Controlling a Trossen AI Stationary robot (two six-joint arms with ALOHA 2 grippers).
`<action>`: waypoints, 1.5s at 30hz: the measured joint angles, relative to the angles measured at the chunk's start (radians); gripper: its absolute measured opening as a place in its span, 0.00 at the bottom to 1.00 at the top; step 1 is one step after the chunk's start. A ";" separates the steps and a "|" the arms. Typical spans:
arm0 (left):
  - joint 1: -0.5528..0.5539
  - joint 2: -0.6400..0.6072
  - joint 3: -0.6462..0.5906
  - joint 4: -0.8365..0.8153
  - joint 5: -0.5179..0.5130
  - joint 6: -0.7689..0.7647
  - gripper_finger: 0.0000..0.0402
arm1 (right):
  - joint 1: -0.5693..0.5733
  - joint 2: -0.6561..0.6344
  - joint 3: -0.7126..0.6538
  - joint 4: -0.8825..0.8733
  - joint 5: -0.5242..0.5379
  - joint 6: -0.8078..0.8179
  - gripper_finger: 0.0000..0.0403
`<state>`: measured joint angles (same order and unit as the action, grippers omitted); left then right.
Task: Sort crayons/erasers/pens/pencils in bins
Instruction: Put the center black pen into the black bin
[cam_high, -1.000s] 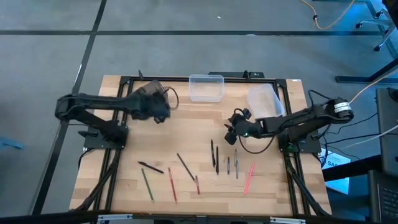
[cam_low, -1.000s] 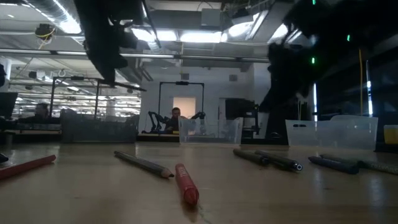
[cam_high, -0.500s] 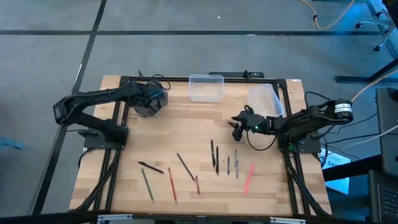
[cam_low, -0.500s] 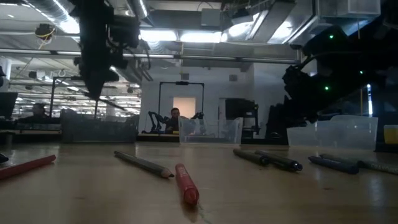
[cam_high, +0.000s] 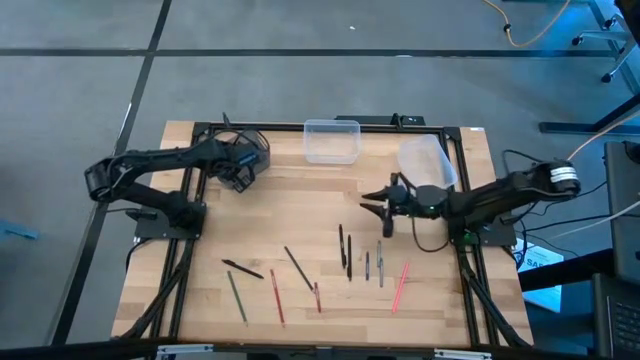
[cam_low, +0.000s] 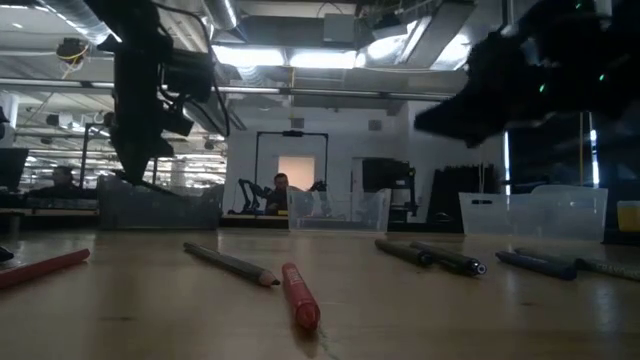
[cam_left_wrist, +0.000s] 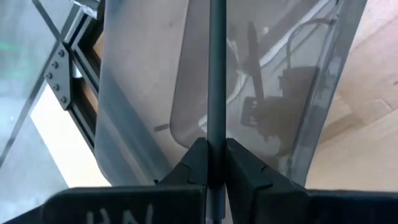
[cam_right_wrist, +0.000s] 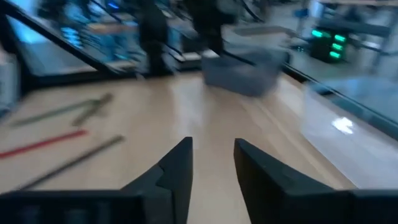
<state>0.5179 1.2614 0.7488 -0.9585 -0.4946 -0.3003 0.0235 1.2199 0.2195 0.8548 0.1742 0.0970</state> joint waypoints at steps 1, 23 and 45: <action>0.000 -0.005 -0.002 0.005 0.000 0.005 0.05 | 0.000 -0.039 0.000 -0.020 -0.027 -0.001 0.28; -0.030 -0.119 -0.004 0.147 0.056 0.049 0.05 | -0.030 -0.450 0.000 -0.346 -0.184 0.028 0.24; 0.004 -0.116 -0.004 0.092 0.120 -0.012 0.05 | -0.030 -0.450 0.000 -0.351 -0.185 0.025 0.24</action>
<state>0.5217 1.1450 0.7452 -0.8669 -0.3746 -0.3124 -0.0063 0.7700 0.2199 0.5037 -0.0107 0.1224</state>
